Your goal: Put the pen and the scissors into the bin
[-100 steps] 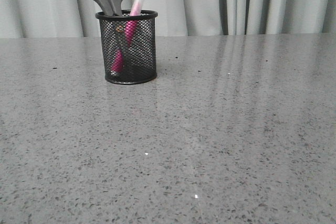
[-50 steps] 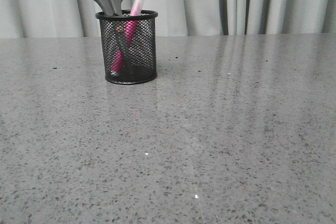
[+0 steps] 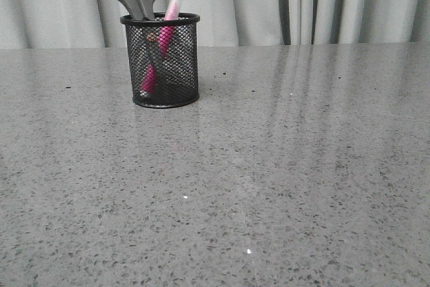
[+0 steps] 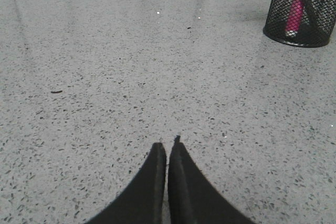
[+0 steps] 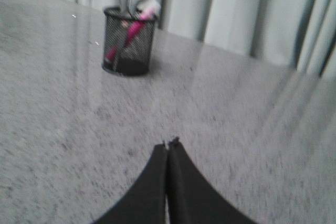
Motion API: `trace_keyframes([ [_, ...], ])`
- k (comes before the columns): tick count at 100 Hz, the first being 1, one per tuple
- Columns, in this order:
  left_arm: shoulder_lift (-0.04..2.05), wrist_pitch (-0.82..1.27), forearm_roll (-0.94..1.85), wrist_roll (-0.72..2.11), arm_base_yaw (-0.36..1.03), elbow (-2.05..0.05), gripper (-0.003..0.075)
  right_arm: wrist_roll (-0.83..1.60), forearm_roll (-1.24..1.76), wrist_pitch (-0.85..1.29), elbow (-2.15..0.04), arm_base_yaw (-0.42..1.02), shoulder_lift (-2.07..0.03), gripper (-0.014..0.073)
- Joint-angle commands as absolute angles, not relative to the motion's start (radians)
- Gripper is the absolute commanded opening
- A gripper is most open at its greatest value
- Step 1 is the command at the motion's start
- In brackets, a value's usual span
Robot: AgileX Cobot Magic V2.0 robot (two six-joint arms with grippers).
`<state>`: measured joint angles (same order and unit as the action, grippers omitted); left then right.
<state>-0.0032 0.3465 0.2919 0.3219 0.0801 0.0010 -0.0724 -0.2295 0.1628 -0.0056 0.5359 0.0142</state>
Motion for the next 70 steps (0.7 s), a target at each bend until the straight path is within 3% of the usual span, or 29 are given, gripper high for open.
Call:
trace_keyframes([
  [1,-0.035,0.304,0.304,0.309,0.076,0.045,-0.0019,-0.082,-0.178,0.035,0.017,0.455,0.029,-0.0069],
  [33,-0.035,0.304,0.304,0.309,0.076,0.045,-0.0019,-0.082,-0.128,0.114,0.023,0.207,0.029,-0.0069],
  [52,-0.035,0.304,0.304,0.309,0.076,0.045,-0.0019,-0.082,-0.128,0.302,0.025,0.194,0.029,-0.0069],
  [70,-0.035,0.303,0.304,0.309,0.076,0.045,-0.0019,-0.082,-0.128,0.295,0.025,0.194,0.029,-0.0069],
])
